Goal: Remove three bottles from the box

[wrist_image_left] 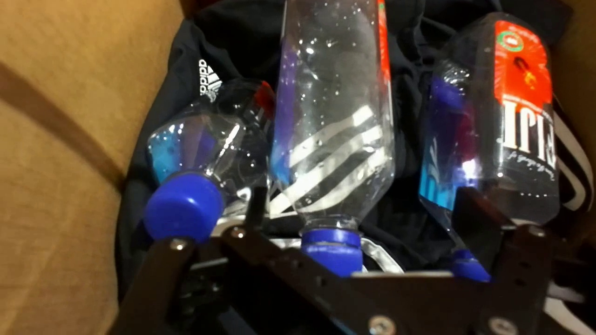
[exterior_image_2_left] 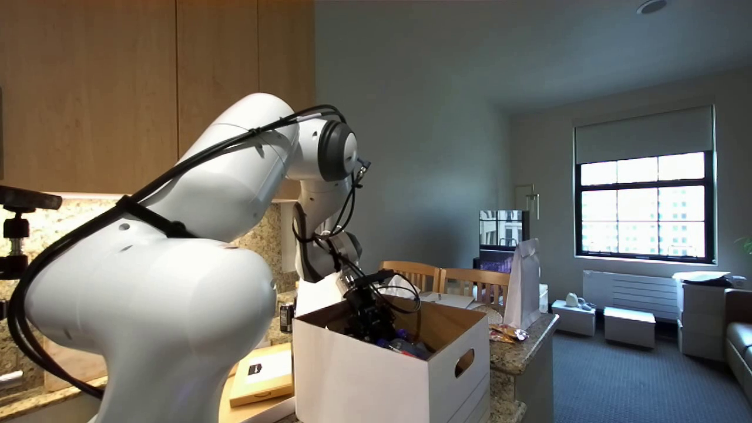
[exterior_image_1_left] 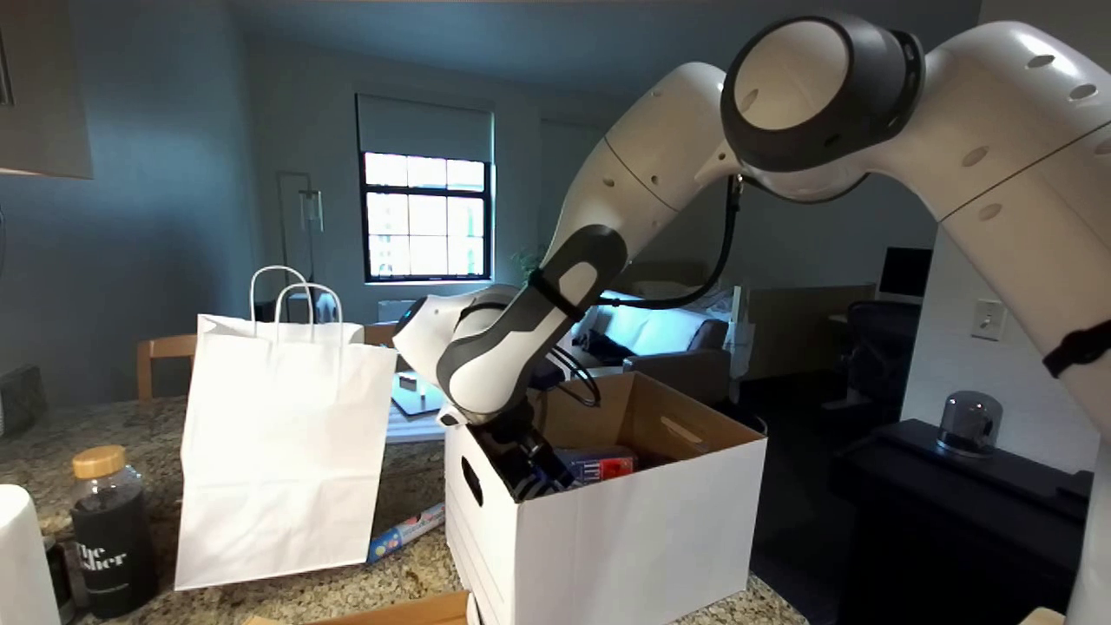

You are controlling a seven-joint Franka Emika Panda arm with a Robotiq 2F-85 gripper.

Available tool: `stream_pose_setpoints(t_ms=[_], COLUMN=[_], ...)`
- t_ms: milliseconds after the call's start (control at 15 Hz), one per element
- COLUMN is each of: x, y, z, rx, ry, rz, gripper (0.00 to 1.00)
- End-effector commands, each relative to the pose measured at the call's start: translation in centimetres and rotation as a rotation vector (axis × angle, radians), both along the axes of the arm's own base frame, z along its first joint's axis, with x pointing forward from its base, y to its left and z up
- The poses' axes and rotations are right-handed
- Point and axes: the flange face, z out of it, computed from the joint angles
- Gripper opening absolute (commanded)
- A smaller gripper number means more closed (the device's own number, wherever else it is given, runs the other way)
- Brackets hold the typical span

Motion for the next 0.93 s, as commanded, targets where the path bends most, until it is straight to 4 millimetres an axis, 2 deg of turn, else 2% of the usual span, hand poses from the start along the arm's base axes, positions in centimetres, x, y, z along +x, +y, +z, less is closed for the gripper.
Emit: stream_pose_setpoints(t_ms=[0, 133, 667, 733, 867], x=[0.49, 0.39, 0.28, 0.27, 0.24], y=[0.74, 1.20, 1.16, 1.16, 1.11], z=[-0.80, -0.40, -0.45, -0.39, -0.24], rx=[-0.010, 0.003, -0.011, -0.008, -0.006], ry=[-0.010, -0.010, -0.018, -0.020, -0.024], rz=[0.026, 0.032, 0.021, 0.020, 0.016], gripper=[0.75, 0.67, 0.13, 0.10, 0.13])
